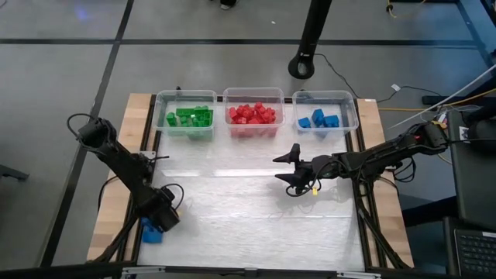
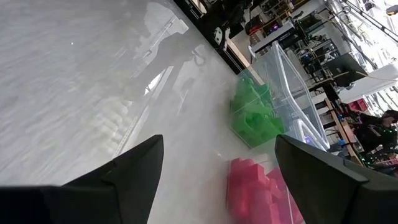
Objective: Sort blocks
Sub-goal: Put the blue game piece into the right transparent bin
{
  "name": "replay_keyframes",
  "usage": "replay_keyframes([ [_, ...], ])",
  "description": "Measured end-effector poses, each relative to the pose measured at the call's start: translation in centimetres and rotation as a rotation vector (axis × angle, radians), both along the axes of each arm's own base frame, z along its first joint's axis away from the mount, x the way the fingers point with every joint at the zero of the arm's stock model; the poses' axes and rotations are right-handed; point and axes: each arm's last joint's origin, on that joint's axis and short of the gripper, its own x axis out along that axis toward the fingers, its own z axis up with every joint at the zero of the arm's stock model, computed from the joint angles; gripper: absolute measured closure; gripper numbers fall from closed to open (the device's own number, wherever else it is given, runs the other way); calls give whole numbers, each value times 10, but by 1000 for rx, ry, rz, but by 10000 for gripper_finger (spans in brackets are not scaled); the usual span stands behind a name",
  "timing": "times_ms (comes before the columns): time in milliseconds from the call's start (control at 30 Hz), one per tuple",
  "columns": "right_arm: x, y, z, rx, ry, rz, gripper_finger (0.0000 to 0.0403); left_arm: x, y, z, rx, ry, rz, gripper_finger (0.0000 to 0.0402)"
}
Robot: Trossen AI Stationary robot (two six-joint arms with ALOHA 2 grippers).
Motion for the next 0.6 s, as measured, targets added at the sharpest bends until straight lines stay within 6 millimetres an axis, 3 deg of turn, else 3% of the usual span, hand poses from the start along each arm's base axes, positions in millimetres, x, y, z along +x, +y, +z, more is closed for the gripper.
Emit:
replay_keyframes([
  [433,0,0,1,-1,-14,1,95,6,1,-11,-24,-103,0,151],
  [600,0,0,1,-2,-14,2,95,6,1,-25,-83,-153,28,183],
])
